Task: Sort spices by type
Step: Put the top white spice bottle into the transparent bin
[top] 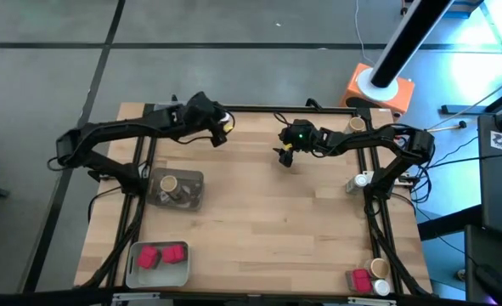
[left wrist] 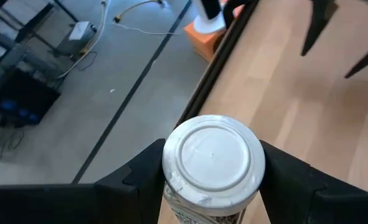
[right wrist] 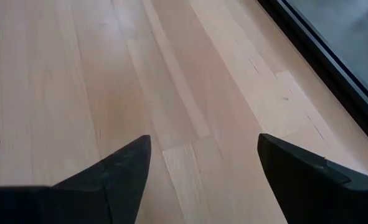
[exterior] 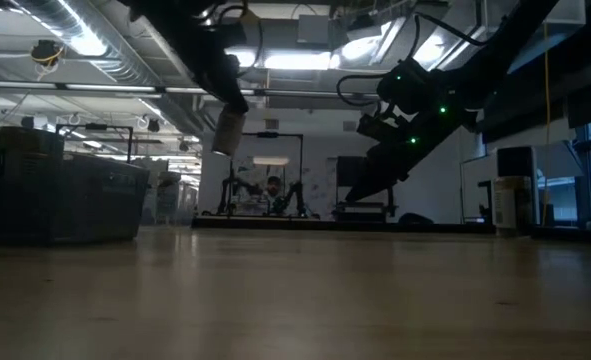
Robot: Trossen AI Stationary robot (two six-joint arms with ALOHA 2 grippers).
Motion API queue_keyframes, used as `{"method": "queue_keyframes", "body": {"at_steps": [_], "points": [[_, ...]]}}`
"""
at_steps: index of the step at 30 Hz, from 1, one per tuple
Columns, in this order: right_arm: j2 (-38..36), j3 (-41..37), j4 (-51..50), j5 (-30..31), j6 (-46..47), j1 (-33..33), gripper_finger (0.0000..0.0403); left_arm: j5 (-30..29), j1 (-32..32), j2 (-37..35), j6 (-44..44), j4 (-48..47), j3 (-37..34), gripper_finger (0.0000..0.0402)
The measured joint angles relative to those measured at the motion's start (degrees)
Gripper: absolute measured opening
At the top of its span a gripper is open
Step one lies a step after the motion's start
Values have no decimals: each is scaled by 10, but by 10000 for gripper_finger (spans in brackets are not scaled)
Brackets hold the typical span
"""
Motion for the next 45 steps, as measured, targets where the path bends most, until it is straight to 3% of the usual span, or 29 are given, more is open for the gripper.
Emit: {"method": "queue_keyframes", "body": {"at_steps": [15,23,45], "points": [[0,0,28,0,0,0,294,-20,101,-208,-49,23,-179,193],[0,0,28,0,0,0,294,25,146,-213,-56,73,-245,193],[0,0,29,0,0,0,294,68,203,-212,-62,228,-356,197]]}}
